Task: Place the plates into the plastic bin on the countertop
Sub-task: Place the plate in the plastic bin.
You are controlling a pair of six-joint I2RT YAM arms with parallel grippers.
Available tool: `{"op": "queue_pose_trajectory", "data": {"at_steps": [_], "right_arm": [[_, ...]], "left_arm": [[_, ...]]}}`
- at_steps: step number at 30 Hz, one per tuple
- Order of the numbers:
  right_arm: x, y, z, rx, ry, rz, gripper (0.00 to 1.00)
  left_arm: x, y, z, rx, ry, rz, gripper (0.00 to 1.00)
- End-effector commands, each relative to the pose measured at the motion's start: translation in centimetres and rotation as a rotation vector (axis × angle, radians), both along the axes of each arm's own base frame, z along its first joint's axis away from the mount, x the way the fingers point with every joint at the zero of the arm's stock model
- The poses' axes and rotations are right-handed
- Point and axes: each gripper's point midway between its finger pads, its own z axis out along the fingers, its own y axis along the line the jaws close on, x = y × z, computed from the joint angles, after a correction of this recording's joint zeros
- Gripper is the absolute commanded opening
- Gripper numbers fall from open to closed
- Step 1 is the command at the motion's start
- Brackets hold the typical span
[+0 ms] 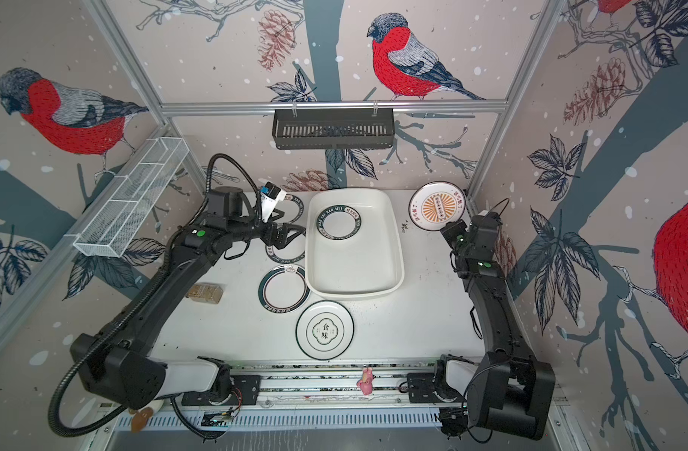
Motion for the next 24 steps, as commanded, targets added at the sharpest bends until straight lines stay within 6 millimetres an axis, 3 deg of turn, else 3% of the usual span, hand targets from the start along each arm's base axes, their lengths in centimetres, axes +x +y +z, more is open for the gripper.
{"op": "queue_pose_trajectory", "data": {"at_steps": [1,13,18,24], "right_arm": [[1.7,1.7,2.8,-0.054,-0.101,0.040,0.04],[5.8,14.2,4.3,-0.122,-0.149,0.344,0.04],[6.6,18.2,2.9,-0.119,-0.130,0.450,0.05],[7.1,20.8,-0.1,-0.114,-0.093,0.523,0.05]], "left_arm": [[0.2,0.4,0.1,0.022,-0.013,0.016,0.97],[0.3,1.4,-0.9,0.057,0.006,0.075,0.97],[0.7,1.8,-1.2,0.098,-0.003,0.094,0.97],[0.8,2.1,-1.7,0.101,0.009,0.114,0.97]]}}
